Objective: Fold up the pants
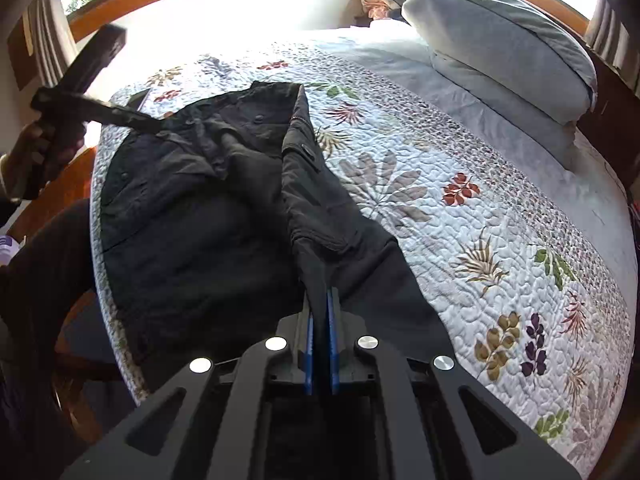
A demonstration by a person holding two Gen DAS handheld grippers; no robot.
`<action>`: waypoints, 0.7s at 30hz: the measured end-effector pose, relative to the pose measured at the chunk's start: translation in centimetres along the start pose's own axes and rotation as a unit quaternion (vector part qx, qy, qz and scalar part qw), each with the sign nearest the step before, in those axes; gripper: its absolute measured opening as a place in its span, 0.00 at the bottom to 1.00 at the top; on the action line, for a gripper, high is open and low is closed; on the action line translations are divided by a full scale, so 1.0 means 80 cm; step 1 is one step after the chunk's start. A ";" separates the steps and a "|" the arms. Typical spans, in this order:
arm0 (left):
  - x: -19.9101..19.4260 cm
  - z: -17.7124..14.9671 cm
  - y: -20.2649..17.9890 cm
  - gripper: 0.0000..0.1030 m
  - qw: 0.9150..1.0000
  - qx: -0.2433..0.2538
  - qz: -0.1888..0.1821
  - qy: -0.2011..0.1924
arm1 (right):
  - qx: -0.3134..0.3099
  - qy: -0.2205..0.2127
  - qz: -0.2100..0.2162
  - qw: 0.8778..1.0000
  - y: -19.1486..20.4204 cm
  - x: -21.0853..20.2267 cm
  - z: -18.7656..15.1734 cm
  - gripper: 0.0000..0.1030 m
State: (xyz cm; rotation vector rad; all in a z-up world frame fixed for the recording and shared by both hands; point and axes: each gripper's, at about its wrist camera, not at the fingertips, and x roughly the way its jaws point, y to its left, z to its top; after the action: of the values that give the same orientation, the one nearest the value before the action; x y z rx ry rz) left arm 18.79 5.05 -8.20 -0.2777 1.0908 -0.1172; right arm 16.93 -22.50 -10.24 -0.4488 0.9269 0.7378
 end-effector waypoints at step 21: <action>0.179 0.117 -0.053 0.92 0.985 -0.112 0.015 0.129 | 0.110 -0.001 0.024 0.994 0.046 0.012 -0.132 0.00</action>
State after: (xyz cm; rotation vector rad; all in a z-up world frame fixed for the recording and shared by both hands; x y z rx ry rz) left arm 33.86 -0.78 -15.25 -0.4563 1.3670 -0.0025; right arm 8.72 -26.37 -16.90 -0.2334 1.0080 0.6704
